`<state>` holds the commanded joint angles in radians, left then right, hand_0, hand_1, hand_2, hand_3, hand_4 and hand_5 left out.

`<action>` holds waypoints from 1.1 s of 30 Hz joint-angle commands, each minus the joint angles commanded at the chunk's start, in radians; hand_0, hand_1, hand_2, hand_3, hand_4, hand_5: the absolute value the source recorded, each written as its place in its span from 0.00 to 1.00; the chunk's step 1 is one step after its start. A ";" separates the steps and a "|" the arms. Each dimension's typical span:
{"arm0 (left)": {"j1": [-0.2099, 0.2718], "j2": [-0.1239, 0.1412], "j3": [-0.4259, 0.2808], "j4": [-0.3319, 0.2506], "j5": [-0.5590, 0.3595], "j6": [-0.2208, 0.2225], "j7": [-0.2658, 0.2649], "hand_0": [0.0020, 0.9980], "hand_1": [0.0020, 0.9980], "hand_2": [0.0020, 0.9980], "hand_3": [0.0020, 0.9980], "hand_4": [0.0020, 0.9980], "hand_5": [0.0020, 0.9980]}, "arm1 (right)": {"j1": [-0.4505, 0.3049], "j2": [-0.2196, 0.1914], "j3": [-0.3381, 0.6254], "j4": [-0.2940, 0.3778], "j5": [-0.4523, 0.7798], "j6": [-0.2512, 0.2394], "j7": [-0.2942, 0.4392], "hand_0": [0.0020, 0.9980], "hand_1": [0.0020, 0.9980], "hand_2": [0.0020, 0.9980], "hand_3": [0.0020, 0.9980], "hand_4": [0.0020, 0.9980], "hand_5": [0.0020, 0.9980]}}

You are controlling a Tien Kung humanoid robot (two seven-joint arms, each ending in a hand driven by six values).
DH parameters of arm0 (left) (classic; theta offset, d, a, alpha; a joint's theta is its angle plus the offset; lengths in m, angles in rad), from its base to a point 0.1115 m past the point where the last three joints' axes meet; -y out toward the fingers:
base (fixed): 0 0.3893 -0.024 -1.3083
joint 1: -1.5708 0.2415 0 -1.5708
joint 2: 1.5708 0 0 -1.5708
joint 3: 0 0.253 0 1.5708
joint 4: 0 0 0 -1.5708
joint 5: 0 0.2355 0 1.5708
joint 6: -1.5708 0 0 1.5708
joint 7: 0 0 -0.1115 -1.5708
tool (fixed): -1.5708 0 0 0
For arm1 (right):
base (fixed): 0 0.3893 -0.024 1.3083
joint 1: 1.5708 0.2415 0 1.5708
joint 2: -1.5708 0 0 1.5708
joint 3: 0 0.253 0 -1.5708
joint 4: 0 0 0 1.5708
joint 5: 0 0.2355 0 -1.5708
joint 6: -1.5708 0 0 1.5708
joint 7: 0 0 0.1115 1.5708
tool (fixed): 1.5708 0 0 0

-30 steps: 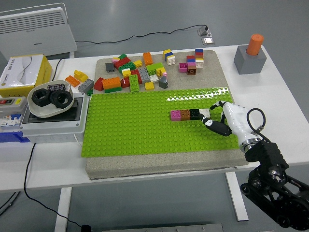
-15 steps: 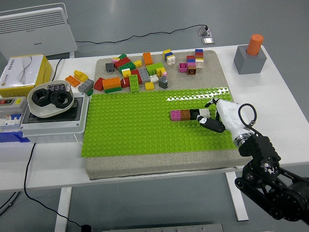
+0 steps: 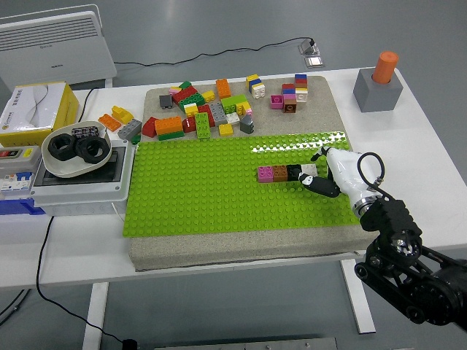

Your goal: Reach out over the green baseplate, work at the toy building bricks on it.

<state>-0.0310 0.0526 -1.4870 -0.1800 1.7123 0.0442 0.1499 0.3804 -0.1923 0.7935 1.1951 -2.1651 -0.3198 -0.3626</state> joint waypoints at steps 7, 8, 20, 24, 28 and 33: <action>-0.004 0.003 0.002 0.000 -0.002 0.000 -0.001 0.74 0.62 0.57 0.70 0.80 0.81 | 0.007 0.004 -0.023 -0.021 -0.001 0.010 -0.003 0.00 0.03 0.15 0.64 0.79 0.79; -0.004 0.003 0.002 0.000 -0.001 -0.001 -0.002 0.74 0.62 0.57 0.70 0.80 0.81 | 0.009 0.005 -0.027 -0.027 -0.001 0.011 -0.003 0.00 0.03 0.15 0.64 0.79 0.79; -0.008 0.008 0.004 0.000 0.006 -0.005 0.001 0.74 0.62 0.58 0.70 0.79 0.80 | 0.017 0.024 -0.030 -0.081 -0.007 0.012 0.001 0.00 0.03 0.15 0.64 0.79 0.77; -0.007 0.009 0.005 0.000 0.006 -0.006 0.000 0.74 0.62 0.58 0.70 0.79 0.80 | 0.015 0.024 -0.031 -0.085 -0.006 0.012 0.001 0.00 0.03 0.15 0.64 0.79 0.76; -0.007 0.010 0.004 0.000 0.005 -0.005 -0.001 0.74 0.62 0.58 0.70 0.79 0.80 | 0.015 0.025 -0.030 -0.085 -0.006 0.011 0.001 0.00 0.03 0.15 0.64 0.79 0.76; -0.008 0.010 0.002 0.000 0.005 -0.004 -0.003 0.74 0.62 0.58 0.70 0.79 0.80 | 0.014 0.024 -0.025 -0.076 -0.007 0.006 0.005 0.00 0.03 0.15 0.64 0.79 0.74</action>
<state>-0.0393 0.0628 -1.4854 -0.1800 1.7168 0.0402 0.1472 0.3948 -0.1685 0.7689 1.1190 -2.1724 -0.3143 -0.3577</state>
